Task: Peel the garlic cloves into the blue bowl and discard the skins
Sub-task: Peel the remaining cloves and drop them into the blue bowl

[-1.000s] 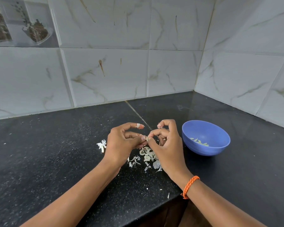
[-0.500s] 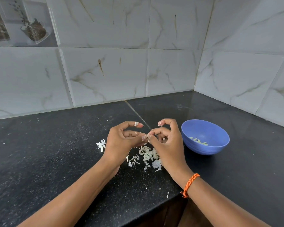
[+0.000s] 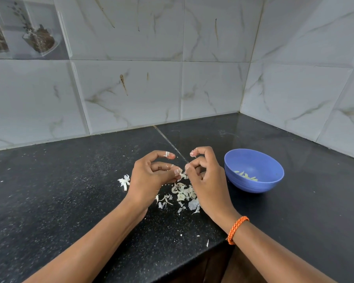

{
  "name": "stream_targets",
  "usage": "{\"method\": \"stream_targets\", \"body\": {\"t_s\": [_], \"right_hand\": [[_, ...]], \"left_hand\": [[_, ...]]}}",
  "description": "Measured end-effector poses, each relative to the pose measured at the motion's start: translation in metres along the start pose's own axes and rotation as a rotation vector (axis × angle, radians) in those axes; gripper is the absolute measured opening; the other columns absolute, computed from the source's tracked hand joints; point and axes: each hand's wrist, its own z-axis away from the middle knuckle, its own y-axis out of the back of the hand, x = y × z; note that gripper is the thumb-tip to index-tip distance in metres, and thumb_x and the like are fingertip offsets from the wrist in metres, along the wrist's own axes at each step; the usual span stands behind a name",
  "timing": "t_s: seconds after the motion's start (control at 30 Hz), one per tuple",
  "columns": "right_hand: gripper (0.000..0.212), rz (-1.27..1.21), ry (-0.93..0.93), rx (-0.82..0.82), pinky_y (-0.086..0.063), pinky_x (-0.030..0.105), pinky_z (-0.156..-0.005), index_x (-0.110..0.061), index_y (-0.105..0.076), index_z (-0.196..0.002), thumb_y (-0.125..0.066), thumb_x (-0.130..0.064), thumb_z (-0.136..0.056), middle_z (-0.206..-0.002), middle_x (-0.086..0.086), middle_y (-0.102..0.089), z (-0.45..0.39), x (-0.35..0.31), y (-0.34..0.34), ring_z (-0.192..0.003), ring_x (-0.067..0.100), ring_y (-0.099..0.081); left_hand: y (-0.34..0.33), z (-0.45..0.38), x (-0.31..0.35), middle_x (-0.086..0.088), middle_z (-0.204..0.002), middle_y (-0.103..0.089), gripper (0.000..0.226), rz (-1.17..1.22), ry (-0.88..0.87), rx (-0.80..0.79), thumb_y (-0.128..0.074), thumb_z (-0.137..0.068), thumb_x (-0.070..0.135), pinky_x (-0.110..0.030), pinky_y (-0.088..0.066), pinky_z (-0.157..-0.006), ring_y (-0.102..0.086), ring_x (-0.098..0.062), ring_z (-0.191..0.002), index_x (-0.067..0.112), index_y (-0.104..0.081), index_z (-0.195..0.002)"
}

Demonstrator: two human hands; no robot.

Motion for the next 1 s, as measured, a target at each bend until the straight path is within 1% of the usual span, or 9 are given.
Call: {"method": "stream_targets", "body": {"t_s": [0.1, 0.2, 0.3, 0.4, 0.5, 0.57, 0.67, 0.77, 1.0], "right_hand": [[0.04, 0.011, -0.012, -0.011, -0.057, 0.041, -0.065, -0.029, -0.054, -0.117, -0.074, -0.007, -0.091, -0.091, -0.011, -0.068, -0.002, 0.001, 0.001, -0.077, 0.019, -0.061], [0.045, -0.032, -0.041, -0.029, -0.06, 0.044, -0.063, -0.029, -0.056, -0.12, -0.071, 0.002, -0.09, -0.094, -0.011, -0.067, -0.004, 0.002, 0.002, -0.081, 0.019, -0.063], [0.033, -0.064, -0.043, -0.026, -0.06, 0.036, -0.07, -0.027, -0.059, -0.121, -0.068, -0.005, -0.098, -0.093, -0.009, -0.071, -0.003, 0.001, 0.003, -0.086, 0.017, -0.068], [0.025, -0.078, -0.045, -0.009, -0.058, 0.03, -0.076, -0.027, -0.057, -0.12, -0.068, -0.013, -0.102, -0.091, -0.008, -0.071, -0.005, 0.001, 0.003, -0.09, 0.015, -0.069], [0.044, -0.101, -0.055, -0.033, -0.058, 0.024, -0.081, -0.025, -0.055, -0.125, -0.075, -0.001, -0.094, -0.103, -0.007, -0.069, -0.007, 0.0, 0.003, -0.1, 0.014, -0.068], [0.052, -0.132, -0.061, -0.058, -0.059, 0.026, -0.084, -0.025, -0.056, -0.128, -0.074, 0.007, -0.091, -0.112, -0.005, -0.067, -0.007, 0.0, 0.002, -0.105, 0.015, -0.069], [0.054, -0.216, -0.047, -0.06, -0.062, 0.03, -0.086, -0.023, -0.055, -0.13, -0.071, 0.011, -0.091, -0.117, -0.002, -0.064, -0.005, -0.002, 0.0, -0.102, 0.019, -0.073], [0.054, -0.244, -0.025, -0.039, -0.064, 0.033, -0.084, -0.022, -0.054, -0.13, -0.078, 0.005, -0.09, -0.116, -0.002, -0.063, -0.003, -0.005, -0.003, -0.095, 0.022, -0.076], [0.056, -0.212, 0.03, -0.012, -0.062, 0.031, -0.08, -0.022, -0.053, -0.131, -0.073, 0.008, -0.089, -0.112, 0.002, -0.062, -0.002, -0.009, -0.002, -0.09, 0.024, -0.075]], "left_hand": [[0.001, 0.0, 0.0, -0.02, -0.091, -0.08, 0.038, -0.003, 0.0, 0.008, -0.085, -0.087, -0.004, -0.042, -0.067, -0.088, -0.081, -0.037, -0.089, 0.01, -0.071, -0.12], [0.002, -0.001, 0.0, -0.022, -0.093, -0.079, 0.038, 0.019, 0.007, 0.018, -0.085, -0.086, -0.003, -0.038, -0.066, -0.087, -0.081, -0.037, -0.091, 0.01, -0.072, -0.12], [0.002, -0.001, 0.0, -0.031, -0.098, -0.074, 0.038, 0.057, 0.012, 0.021, -0.085, -0.085, -0.004, -0.032, -0.064, -0.082, -0.079, -0.038, -0.09, 0.009, -0.073, -0.119], [0.002, -0.002, -0.001, -0.032, -0.101, -0.074, 0.037, 0.083, 0.021, 0.019, -0.084, -0.087, -0.004, -0.028, -0.062, -0.08, -0.078, -0.034, -0.088, 0.008, -0.073, -0.12], [0.003, -0.003, -0.003, -0.023, -0.093, -0.075, 0.036, 0.109, 0.032, 0.018, -0.083, -0.087, -0.004, -0.029, -0.062, -0.082, -0.077, -0.033, -0.09, 0.008, -0.074, -0.12], [0.003, -0.003, -0.005, -0.016, -0.092, -0.076, 0.036, 0.121, 0.041, 0.014, -0.084, -0.087, -0.003, -0.034, -0.063, -0.087, -0.077, -0.031, -0.091, 0.01, -0.074, -0.12], [0.002, -0.004, -0.007, -0.012, -0.09, -0.076, 0.036, 0.114, 0.043, 0.0, -0.084, -0.087, -0.003, -0.038, -0.063, -0.092, -0.075, -0.026, -0.09, 0.011, -0.074, -0.119], [-0.001, -0.003, -0.01, -0.013, -0.092, -0.077, 0.037, 0.118, 0.042, -0.015, -0.083, -0.087, -0.005, -0.036, -0.063, -0.092, -0.075, -0.026, -0.09, 0.01, -0.074, -0.119], [-0.001, -0.003, -0.012, -0.014, -0.092, -0.075, 0.038, 0.126, 0.043, -0.026, -0.085, -0.085, -0.004, -0.034, -0.062, -0.09, -0.073, -0.023, -0.089, 0.01, -0.075, -0.118]]}}
